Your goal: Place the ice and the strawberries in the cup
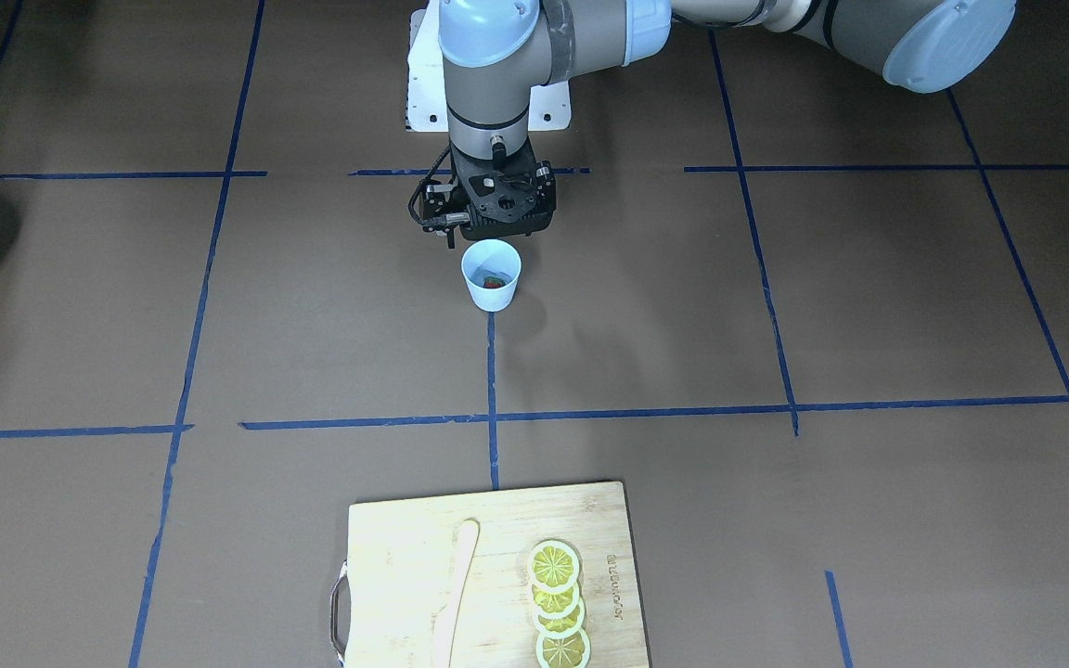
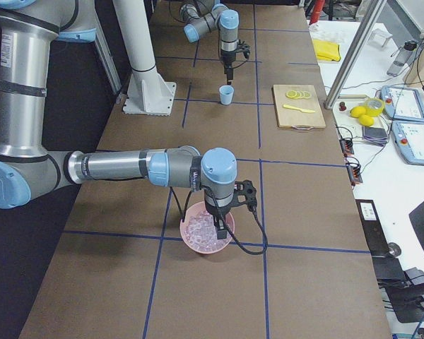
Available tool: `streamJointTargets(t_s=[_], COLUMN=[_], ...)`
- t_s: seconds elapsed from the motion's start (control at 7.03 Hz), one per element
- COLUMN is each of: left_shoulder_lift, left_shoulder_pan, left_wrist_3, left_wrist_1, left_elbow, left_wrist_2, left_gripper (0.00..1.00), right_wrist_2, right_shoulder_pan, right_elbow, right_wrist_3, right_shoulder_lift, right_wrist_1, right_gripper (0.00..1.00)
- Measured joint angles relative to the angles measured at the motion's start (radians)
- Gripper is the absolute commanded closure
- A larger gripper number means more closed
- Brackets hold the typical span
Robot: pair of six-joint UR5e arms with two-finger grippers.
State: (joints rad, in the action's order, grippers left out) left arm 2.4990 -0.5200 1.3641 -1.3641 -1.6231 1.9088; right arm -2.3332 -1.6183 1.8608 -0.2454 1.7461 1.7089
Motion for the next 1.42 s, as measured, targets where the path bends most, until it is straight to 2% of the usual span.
streamJointTargets(t_s=[0.14, 0.43, 0.71, 0.85, 1.0, 1.14, 1.42], left_shoulder_lift=[-0.037, -0.222, -0.451, -0.556, -0.641, -0.696, -0.769], left_shoulder_pan=[-0.013, -0.104, -0.288, -0.409, -0.557, -0.700, -0.919], left_wrist_3=[-0.065, -0.292, -0.645, -0.847, -1.070, -1.268, -1.520], left_wrist_1=[0.007, 0.037, 0.072, 0.075, 0.077, 0.078, 0.072], left_elbow=[-0.033, -0.195, -0.357, -0.387, -0.376, -0.324, -0.193], left_wrist_2=[0.002, 0.045, 0.144, 0.204, 0.286, 0.361, 0.430], left_gripper=[0.00, 0.00, 0.00, 0.00, 0.00, 0.00, 0.00], right_wrist_2=[0.000, 0.000, 0.000, 0.000, -0.001, -0.001, -0.002], right_shoulder_pan=[0.000, 0.000, 0.000, 0.000, 0.000, 0.000, 0.000], right_elbow=[0.001, 0.002, 0.002, 0.002, 0.002, 0.001, 0.001], right_wrist_3=[0.000, 0.002, 0.003, 0.004, 0.004, 0.005, 0.005], right_shoulder_lift=[0.001, 0.002, 0.003, 0.003, 0.003, 0.003, 0.003], right_wrist_1=[0.000, 0.000, 0.000, 0.000, 0.000, 0.000, 0.000], right_gripper=[0.01, 0.01, 0.01, 0.01, 0.01, 0.01, 0.01])
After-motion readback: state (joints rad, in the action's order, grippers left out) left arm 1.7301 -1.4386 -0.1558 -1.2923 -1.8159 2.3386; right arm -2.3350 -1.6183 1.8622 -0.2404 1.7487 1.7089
